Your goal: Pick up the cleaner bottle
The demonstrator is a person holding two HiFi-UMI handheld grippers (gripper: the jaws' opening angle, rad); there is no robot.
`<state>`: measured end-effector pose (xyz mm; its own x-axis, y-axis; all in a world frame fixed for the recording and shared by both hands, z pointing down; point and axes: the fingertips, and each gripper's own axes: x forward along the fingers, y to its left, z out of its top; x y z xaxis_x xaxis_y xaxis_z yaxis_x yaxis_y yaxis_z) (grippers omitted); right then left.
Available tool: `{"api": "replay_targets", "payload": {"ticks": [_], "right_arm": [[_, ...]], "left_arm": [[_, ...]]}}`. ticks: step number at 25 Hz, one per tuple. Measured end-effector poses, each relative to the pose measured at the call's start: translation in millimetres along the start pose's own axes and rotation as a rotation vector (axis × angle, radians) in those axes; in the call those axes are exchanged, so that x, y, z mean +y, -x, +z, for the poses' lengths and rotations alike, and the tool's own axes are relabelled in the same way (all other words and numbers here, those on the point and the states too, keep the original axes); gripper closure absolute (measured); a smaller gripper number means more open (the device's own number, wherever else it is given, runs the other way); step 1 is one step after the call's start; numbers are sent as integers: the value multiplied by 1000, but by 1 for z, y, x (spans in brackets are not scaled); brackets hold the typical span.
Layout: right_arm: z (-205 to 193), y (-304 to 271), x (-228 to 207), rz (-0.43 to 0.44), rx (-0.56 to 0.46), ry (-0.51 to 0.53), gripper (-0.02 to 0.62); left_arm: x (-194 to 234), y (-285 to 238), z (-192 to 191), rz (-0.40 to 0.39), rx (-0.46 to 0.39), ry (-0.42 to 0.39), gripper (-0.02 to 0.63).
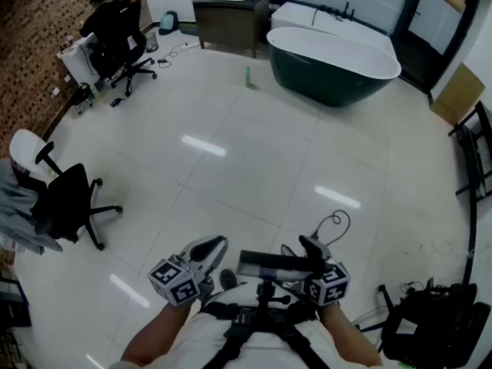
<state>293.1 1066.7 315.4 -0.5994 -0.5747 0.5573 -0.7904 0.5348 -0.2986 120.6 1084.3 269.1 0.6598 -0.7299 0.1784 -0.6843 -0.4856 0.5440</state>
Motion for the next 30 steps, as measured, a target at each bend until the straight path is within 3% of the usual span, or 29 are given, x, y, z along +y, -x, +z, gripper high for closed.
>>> {"api": "replay_targets", "payload": {"ticks": [4, 17, 19, 30], "right_arm": [[24, -21, -11, -9, -41, 10, 348], [21, -35, 2, -41, -31, -29, 348], [22, -40, 8, -44, -31, -34, 348], [37, -68, 32, -92, -46, -40, 348]], "left_arm": [[21, -16, 19, 3, -24, -29, 552], [49, 1, 22, 43, 15, -25, 552], [55, 7, 24, 50, 15, -27, 513], [84, 33, 36, 41, 14, -31, 511]]}}
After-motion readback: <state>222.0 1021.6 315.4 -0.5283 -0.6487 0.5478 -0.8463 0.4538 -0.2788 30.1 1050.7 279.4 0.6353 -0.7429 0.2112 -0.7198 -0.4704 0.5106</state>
